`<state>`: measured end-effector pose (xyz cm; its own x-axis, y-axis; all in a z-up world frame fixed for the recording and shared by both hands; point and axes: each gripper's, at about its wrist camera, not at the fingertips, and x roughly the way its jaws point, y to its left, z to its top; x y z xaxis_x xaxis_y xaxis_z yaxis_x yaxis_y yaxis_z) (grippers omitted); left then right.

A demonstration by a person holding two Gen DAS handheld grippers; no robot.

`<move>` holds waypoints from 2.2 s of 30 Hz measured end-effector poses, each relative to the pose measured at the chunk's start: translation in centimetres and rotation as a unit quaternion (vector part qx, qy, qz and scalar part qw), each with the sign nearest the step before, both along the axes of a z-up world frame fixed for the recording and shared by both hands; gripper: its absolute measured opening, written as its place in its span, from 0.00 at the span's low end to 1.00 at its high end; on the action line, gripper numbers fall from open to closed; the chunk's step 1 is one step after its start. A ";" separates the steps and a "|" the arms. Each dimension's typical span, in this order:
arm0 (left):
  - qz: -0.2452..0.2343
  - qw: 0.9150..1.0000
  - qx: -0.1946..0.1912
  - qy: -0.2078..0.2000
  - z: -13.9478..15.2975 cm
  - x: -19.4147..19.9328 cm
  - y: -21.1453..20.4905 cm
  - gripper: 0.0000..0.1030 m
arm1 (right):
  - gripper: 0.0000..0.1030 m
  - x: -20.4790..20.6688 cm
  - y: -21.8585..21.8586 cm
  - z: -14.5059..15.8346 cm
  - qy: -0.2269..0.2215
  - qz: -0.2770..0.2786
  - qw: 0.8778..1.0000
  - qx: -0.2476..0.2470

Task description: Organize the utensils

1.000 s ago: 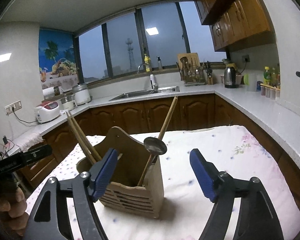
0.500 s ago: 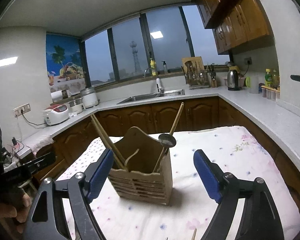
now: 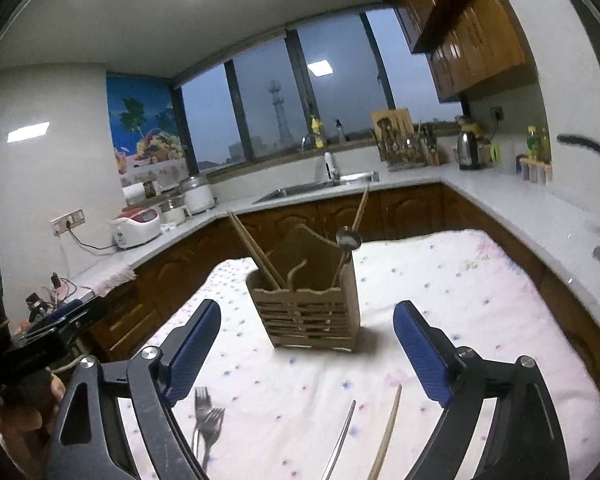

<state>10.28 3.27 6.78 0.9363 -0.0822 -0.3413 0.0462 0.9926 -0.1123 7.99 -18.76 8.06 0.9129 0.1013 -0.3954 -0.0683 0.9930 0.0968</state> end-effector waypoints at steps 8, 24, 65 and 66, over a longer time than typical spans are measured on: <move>0.004 0.997 0.005 -0.080 2.6 -6.4 0.0 0.99 | 1.00 -5.4 1.4 4.5 -0.067 0.010 0.997 -0.041; 0.012 0.999 0.027 -0.028 -7.0 -9.8 -2.2 0.99 | 1.00 -9.2 1.5 -8.3 -0.030 -0.034 0.998 -0.049; 0.029 0.999 0.039 -0.018 -10.4 -10.8 -2.7 0.99 | 1.00 -11.3 -0.2 -11.3 -0.008 -0.063 0.996 -0.056; 0.026 0.999 0.038 -0.017 -10.4 -10.7 -2.7 0.99 | 1.00 -11.3 -0.3 -11.2 -0.009 -0.063 0.996 -0.055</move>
